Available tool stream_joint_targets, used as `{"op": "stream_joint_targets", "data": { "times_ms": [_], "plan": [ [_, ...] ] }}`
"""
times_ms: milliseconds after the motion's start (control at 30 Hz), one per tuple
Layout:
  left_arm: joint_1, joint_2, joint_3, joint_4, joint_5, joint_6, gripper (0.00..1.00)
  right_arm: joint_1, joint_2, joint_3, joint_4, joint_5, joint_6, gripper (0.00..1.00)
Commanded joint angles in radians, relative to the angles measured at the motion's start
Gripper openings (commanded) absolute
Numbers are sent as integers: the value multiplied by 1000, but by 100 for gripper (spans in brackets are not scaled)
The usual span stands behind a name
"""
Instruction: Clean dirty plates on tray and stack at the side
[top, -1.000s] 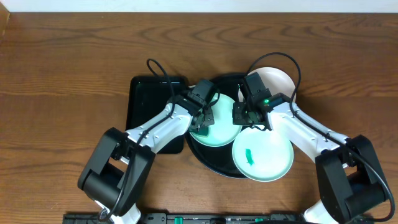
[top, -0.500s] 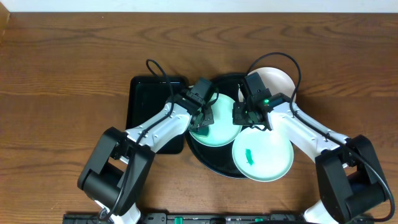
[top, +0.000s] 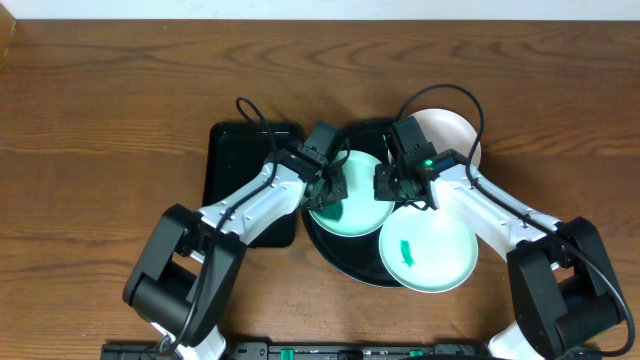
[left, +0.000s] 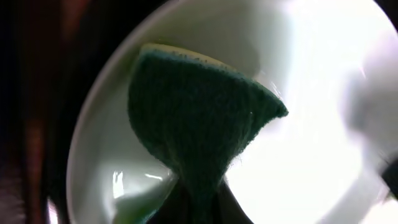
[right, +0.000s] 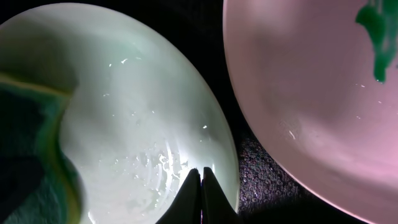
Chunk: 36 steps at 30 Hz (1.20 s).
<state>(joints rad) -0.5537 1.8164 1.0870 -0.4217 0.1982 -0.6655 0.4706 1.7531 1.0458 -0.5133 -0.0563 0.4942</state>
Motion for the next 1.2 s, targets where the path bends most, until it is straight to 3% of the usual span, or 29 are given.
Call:
{"op": "stream_joint_targets", "data": {
  "times_ms": [0, 233, 367, 467, 667, 700, 733, 800, 1167],
  "plan": [
    [-19, -107, 6, 7, 97, 59, 8, 2, -12, -1, 1, -4, 13, 1],
    [-19, -289, 6, 4, 16, 86, 7, 2, -12, -1, 1, -4, 13, 1],
    [-19, -309, 6, -14, -31, 86, 7, 2, -12, -1, 1, 3, -5, 9],
    [-19, -301, -1, -31, -31, 87, 8, -2, -17, 2, 1, -16, -49, 2],
    [-19, -298, -29, -40, -35, 89, 7, -5, -118, 5, -45, -34, -159, 19],
    [-19, -298, -31, -40, -35, 89, 8, -5, -136, 5, -59, -1, -159, 24],
    [-19, -297, -31, -40, -35, 89, 8, -5, -147, 5, -69, 29, -159, 41],
    [-19, -295, -31, -40, -35, 89, 8, -5, -154, 5, -80, 54, -159, 50],
    [-19, -294, -31, -37, -80, 89, 8, -5, -69, 4, -69, 55, -86, 23]
  ]
}}
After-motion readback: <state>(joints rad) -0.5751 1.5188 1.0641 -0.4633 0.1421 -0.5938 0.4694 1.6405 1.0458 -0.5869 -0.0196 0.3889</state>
